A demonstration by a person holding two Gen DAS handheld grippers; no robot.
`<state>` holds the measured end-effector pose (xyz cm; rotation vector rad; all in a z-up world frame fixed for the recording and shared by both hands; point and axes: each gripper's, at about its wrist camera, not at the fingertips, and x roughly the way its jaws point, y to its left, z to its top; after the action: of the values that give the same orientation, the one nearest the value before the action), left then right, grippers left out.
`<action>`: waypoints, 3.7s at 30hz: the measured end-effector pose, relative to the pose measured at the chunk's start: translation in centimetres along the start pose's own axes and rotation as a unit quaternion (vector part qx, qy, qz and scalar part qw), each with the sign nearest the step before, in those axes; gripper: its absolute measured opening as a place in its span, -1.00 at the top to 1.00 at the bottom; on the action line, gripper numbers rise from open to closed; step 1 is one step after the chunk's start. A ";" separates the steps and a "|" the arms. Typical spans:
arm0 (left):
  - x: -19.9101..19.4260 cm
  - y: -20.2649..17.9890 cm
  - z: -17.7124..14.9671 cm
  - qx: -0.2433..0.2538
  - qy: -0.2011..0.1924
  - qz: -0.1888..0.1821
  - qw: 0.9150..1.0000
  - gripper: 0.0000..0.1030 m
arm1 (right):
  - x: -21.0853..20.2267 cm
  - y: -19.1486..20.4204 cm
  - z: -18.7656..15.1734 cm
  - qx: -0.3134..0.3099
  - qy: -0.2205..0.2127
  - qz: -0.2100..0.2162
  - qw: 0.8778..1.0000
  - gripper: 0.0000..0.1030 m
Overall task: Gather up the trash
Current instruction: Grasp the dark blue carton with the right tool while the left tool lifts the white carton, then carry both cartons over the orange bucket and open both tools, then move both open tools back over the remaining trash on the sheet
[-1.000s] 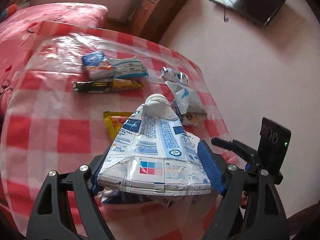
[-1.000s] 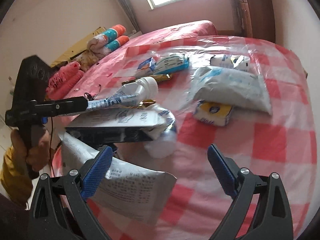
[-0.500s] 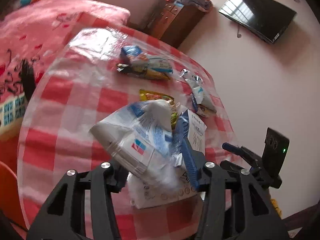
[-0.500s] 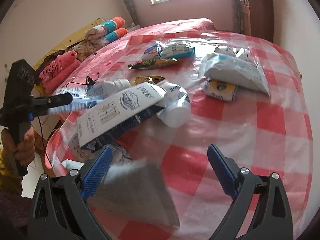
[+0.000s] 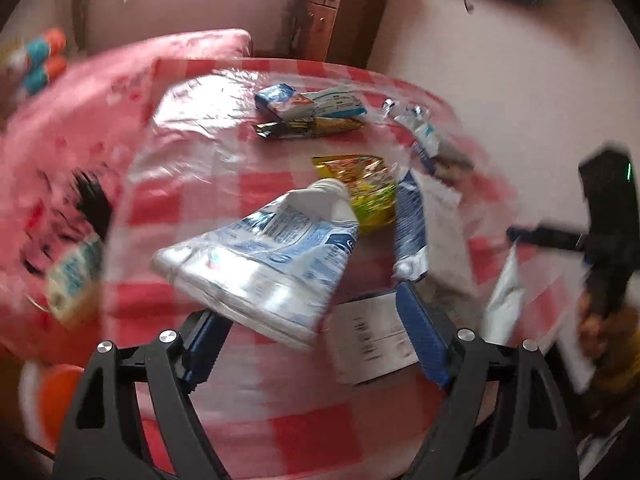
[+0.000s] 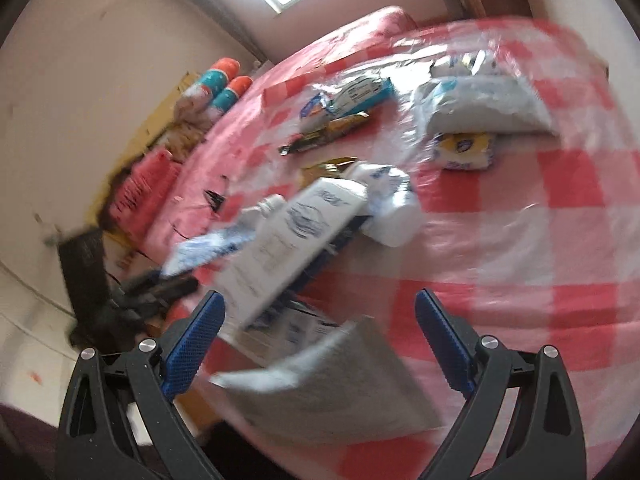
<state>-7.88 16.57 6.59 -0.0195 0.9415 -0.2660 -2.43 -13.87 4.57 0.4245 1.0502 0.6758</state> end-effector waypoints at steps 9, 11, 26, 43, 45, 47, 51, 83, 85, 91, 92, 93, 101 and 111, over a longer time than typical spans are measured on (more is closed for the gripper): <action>-1.8 0.0 -0.1 0.093 0.019 0.029 0.995 -0.67 | 4.0 1.3 1.3 0.045 0.058 0.008 0.997 -0.84; -2.4 0.0 -0.1 0.097 0.016 0.013 0.995 -0.67 | 4.9 0.9 1.4 0.057 0.066 0.010 0.996 -0.84; 4.4 1.1 2.5 0.167 0.057 0.020 0.984 -0.68 | 8.3 0.9 2.1 0.051 0.070 0.041 0.995 -0.84; 8.3 -0.4 1.3 0.149 0.088 -0.012 0.985 -0.80 | 9.3 0.3 3.2 0.050 0.056 0.057 0.996 -0.66; 8.2 -0.6 1.2 0.134 0.079 -0.004 0.988 -0.73 | 9.0 0.2 3.1 0.047 0.054 0.055 0.996 -0.66; 7.9 -0.6 1.0 0.123 0.071 0.012 0.990 -0.58 | 9.0 0.2 2.9 0.046 0.053 0.055 0.996 -0.65; 7.6 -0.9 0.6 0.081 0.059 0.047 0.994 -0.57 | 8.8 0.2 2.7 0.048 0.050 0.065 0.995 -0.38; -9.3 11.0 -10.3 -0.248 -0.123 0.128 0.952 -0.58 | 11.7 21.1 -0.1 -0.217 0.089 0.103 0.967 0.22; -9.5 13.0 -12.0 -0.280 -0.120 0.147 0.941 -0.58 | 13.8 23.5 -1.1 -0.237 0.112 0.114 0.958 0.22; -8.7 18.3 -18.4 -0.377 -0.100 0.185 0.902 -0.58 | 19.8 29.4 -5.2 -0.297 0.182 0.130 0.928 0.21; -8.5 19.0 -19.0 -0.385 -0.097 0.186 0.899 -0.57 | 20.9 30.2 -6.0 -0.306 0.193 0.129 0.923 0.21; -8.3 19.7 -19.8 -0.395 -0.096 0.188 0.894 -0.57 | 22.0 30.8 -6.7 -0.313 0.202 0.126 0.919 0.20; -8.2 21.6 -22.7 -0.418 -0.102 0.200 0.880 -0.59 | 25.8 30.2 -9.3 -0.316 0.211 0.072 0.922 -0.64; -10.2 19.5 -20.4 -0.382 -0.179 0.196 0.885 -0.71 | 20.8 25.8 -6.7 -0.265 0.126 0.044 0.955 -0.75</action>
<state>-25.69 39.81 0.12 -0.5812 0.6099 0.4881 -9.45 19.20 4.10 -0.0877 1.0425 1.0751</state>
